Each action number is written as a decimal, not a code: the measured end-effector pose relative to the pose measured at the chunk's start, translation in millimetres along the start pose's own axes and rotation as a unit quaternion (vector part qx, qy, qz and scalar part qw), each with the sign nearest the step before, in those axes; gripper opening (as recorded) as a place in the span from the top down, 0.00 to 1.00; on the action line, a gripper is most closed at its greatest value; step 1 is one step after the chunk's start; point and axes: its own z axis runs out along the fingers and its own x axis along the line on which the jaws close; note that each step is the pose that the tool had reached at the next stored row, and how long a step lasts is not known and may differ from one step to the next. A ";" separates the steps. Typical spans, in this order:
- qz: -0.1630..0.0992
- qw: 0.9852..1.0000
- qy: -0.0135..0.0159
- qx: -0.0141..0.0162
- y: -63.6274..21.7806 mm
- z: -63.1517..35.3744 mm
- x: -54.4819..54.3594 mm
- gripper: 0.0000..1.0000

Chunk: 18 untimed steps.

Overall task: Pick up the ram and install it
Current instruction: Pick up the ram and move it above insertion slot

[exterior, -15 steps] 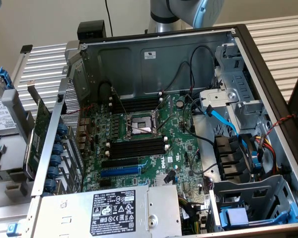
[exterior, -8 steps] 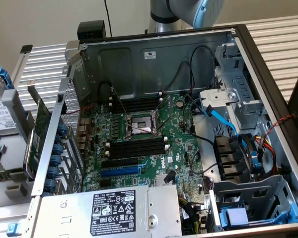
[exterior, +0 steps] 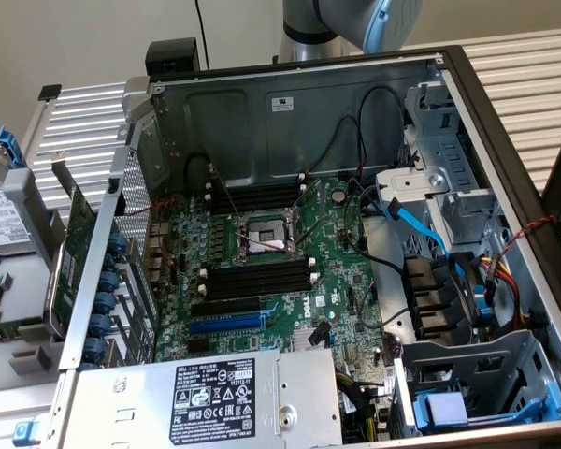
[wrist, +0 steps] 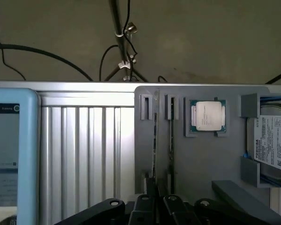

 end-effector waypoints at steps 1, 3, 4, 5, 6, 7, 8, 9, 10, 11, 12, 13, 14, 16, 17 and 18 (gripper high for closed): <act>0.000 1.000 -0.001 0.000 0.0 -3.0 -0.2 0.86; 0.000 1.000 -0.001 0.000 -0.2 -10.4 -0.4 0.86; 0.000 1.000 -0.002 0.000 -0.5 -14.5 -0.6 0.86; 0.000 1.000 -0.002 0.000 -1.1 -18.5 -0.7 0.86; 0.000 1.000 -0.002 0.000 -1.9 -22.6 -0.9 0.86; 0.000 1.000 -0.002 0.000 -3.1 -26.3 -1.1 0.86; 0.000 1.000 -0.003 0.000 -4.9 -29.7 -1.3 0.86; 0.000 1.000 -0.003 0.000 -7.5 -33.2 -1.5 0.86; 0.000 1.000 -0.004 0.000 -11.1 -36.8 -1.7 0.86; 0.000 1.000 -0.005 0.000 -15.1 -39.8 -1.8 0.86; 0.000 1.000 -0.006 0.000 -19.6 -42.6 -1.9 0.86; 0.000 1.000 -0.007 0.000 -23.9 -45.4 -2.1 0.86; 0.000 1.000 -0.009 0.000 -28.3 -48.2 -2.2 0.86; 0.000 1.000 -0.011 0.000 -37.2 -54.3 -2.4 0.86; 0.000 1.000 -0.012 0.000 -41.6 -57.4 -2.5 0.86; 0.000 1.000 -0.014 0.000 -45.9 -60.6 -2.6 0.86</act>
